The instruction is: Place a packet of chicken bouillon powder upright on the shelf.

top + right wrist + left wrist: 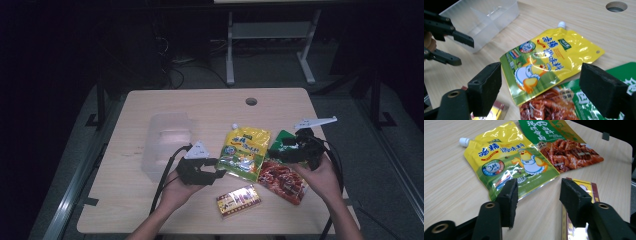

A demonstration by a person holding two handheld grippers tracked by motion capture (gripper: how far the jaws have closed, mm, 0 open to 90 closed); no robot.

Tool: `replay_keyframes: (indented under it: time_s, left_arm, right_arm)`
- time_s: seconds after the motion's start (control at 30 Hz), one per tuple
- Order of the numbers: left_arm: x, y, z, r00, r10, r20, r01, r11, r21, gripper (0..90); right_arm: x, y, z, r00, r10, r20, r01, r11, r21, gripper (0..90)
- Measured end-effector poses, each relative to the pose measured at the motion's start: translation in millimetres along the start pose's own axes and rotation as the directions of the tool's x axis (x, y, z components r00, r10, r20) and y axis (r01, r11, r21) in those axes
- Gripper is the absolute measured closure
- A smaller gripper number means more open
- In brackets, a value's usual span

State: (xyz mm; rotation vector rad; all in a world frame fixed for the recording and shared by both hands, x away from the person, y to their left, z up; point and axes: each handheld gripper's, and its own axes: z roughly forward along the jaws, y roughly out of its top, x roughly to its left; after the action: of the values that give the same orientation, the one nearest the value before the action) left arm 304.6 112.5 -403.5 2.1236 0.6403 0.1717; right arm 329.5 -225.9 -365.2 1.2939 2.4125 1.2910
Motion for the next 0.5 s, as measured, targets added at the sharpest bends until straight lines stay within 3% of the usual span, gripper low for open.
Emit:
replay_keyframes:
  time_s: [0.33,0.5]
  left_arm:
    - [5.9,9.6,27.2,0.9997,0.001,-0.023,0.0,0.9983,0.058,67.0]
    - [11.1,11.4,42.8,0.9989,-0.007,-0.045,0.011,0.9954,0.096,75.7]
  right_arm:
    - [-13.8,31.7,18.7,0.9986,0.031,0.043,-0.033,0.998,0.053,20.7]
    - [-21.7,46.3,41.3,0.9976,0.039,0.056,-0.044,0.994,0.096,22.1]
